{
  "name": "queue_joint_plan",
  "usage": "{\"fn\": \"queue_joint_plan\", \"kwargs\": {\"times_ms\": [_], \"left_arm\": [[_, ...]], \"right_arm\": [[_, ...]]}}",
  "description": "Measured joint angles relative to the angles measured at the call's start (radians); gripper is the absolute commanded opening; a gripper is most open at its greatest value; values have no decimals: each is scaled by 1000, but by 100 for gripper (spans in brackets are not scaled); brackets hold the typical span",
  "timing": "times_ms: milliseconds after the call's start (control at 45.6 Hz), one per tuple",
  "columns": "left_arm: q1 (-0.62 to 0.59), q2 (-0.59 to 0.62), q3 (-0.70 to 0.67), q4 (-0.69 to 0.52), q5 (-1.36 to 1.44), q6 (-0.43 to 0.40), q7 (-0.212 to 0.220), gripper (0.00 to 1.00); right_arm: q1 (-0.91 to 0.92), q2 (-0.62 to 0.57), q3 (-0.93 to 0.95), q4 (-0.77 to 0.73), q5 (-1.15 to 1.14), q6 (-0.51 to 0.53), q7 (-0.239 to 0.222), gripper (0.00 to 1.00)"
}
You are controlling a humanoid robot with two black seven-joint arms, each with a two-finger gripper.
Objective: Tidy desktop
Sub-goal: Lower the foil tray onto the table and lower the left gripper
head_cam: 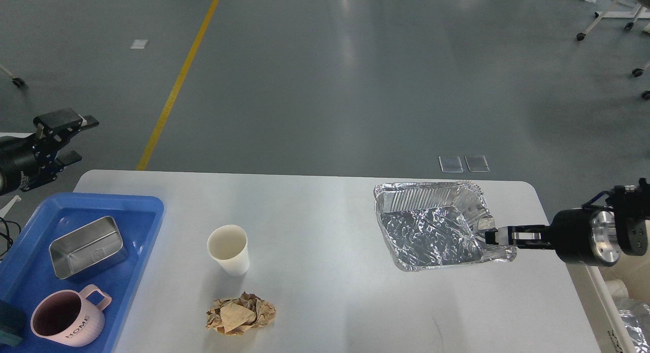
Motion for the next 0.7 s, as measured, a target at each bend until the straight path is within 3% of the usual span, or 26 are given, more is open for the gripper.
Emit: {"fn": "queue_joint_plan", "kwargs": {"times_ms": [241, 460, 592, 701], "left_arm": [[136, 191, -12, -225, 9, -25, -14, 90], [152, 352, 0, -364, 42, -43, -20, 90], [142, 432, -15, -406, 46, -123, -21, 90], [109, 468, -54, -415, 46, -242, -21, 90]], "right_arm": [[-3, 3, -1, 1, 2, -6, 2, 0], [-13, 3, 0, 1, 2, -13, 2, 0], [-17, 3, -1, 0, 2, -15, 2, 0], [-17, 4, -1, -1, 2, -15, 2, 0]]}}
